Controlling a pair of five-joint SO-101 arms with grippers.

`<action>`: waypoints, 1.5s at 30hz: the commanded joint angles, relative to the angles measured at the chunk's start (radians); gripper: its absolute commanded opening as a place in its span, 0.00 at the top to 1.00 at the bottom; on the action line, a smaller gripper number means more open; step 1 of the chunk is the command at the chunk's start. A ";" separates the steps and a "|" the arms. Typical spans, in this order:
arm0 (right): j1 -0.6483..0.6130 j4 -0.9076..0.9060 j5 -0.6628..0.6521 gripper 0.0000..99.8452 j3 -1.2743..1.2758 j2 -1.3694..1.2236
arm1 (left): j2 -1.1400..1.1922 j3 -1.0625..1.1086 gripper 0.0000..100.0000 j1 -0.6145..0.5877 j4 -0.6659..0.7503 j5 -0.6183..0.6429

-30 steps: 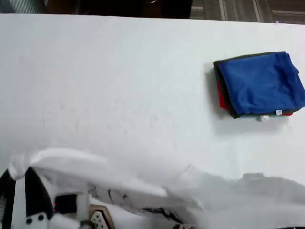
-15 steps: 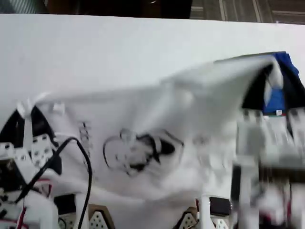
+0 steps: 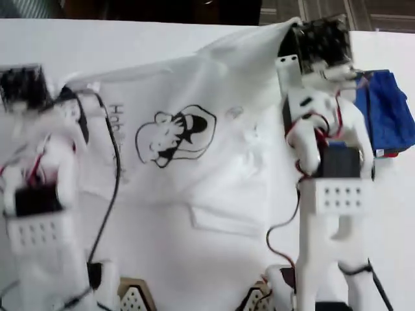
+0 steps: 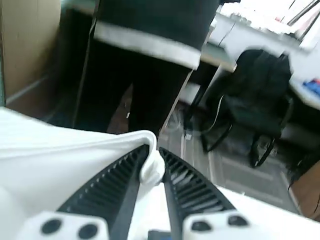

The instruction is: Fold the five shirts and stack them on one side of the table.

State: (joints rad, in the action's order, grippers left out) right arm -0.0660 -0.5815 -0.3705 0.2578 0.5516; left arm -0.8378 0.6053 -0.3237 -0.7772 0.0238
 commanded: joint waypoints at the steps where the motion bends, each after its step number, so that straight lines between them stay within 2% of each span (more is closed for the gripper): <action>1: 0.005 0.005 -0.005 0.98 -0.018 0.001 | 0.121 -0.177 0.97 -0.014 -0.106 0.009; 8: -0.002 -0.162 -0.005 0.98 -0.037 0.245 | 0.049 -0.346 0.97 -0.014 -0.371 0.009; 25: 0.005 -0.398 -0.005 0.98 -0.040 0.774 | -0.417 -0.364 0.97 -0.018 -0.733 0.005; 36: 0.005 -0.641 -0.005 0.98 -0.342 0.857 | -0.609 -0.367 0.97 -0.018 -0.845 0.008; 40: 0.005 -0.656 -0.006 0.98 -0.362 0.852 | -0.623 -0.400 0.97 -0.018 -0.882 0.011; 42: 0.005 -0.647 -0.006 0.98 -0.321 0.823 | -0.606 -0.395 0.97 -0.018 -0.868 0.011; 45: -0.001 -0.588 -0.005 0.98 -0.221 0.750 | -0.534 -0.314 0.97 -0.018 -0.769 0.011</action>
State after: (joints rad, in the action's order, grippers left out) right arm -0.0644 -1.2259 -0.3705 -0.0276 1.3878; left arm -1.4469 0.2447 -0.3284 -1.6272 0.0238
